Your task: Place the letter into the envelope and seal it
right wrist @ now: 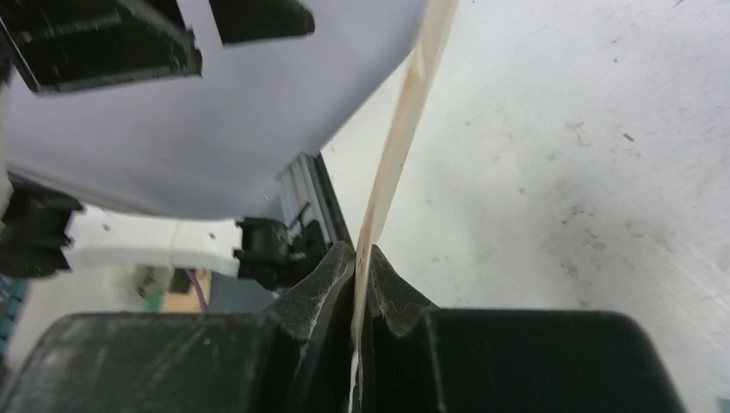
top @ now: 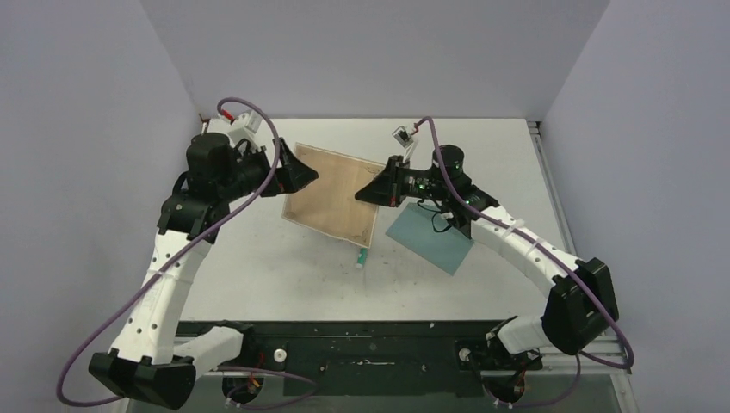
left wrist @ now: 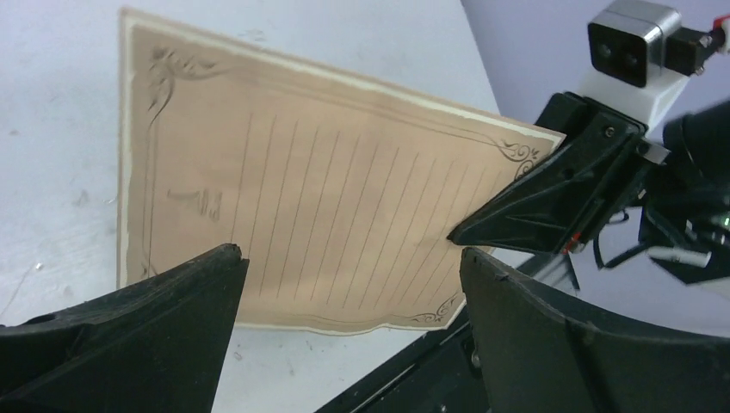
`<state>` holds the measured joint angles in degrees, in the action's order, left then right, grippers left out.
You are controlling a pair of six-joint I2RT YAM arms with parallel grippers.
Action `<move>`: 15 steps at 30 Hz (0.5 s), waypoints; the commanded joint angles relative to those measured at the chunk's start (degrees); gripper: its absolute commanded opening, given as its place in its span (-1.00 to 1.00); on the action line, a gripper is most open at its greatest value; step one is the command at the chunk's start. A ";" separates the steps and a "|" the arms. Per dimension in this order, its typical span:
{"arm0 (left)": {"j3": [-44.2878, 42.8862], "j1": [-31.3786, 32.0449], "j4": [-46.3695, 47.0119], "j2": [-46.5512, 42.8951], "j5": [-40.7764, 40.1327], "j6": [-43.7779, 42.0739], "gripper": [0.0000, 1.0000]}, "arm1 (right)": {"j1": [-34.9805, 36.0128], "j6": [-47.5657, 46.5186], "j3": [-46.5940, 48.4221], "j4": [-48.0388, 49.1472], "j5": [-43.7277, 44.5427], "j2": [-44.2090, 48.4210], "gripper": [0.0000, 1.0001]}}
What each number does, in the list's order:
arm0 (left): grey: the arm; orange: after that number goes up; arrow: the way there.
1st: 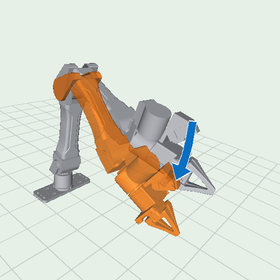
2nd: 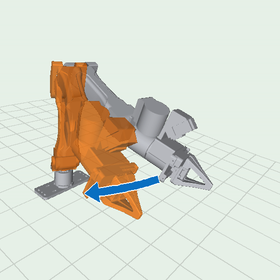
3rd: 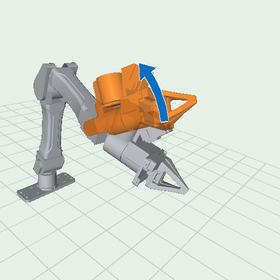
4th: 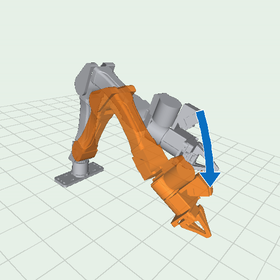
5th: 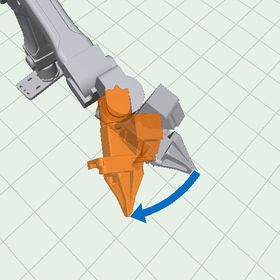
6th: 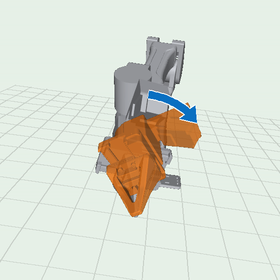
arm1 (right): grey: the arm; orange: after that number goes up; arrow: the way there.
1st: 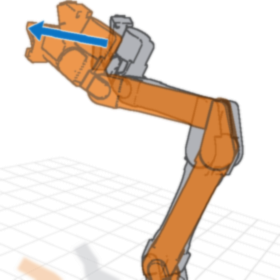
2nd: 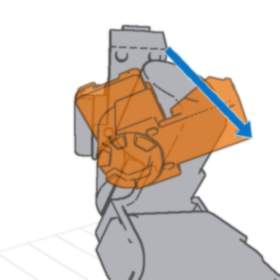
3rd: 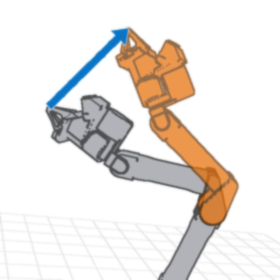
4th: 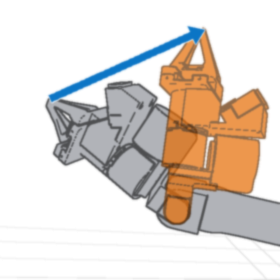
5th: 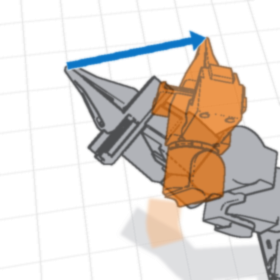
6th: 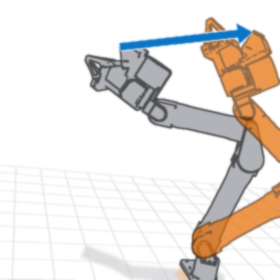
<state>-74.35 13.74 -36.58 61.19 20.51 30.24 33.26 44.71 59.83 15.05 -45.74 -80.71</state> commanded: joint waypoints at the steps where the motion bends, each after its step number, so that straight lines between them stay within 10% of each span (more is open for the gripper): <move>1: -5.59 -0.64 9.78 4.98 17.30 -7.94 0.91 | -2.15 -24.79 7.52 -24.23 -11.99 2.66 -0.89; 15: -8.86 1.74 -2.81 10.06 30.70 -34.26 0.95 | -4.16 -48.57 18.88 -49.05 -17.39 0.20 -0.89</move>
<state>-84.36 14.70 -35.81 71.66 46.13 4.47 29.89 2.59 75.46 -30.65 -59.00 -80.03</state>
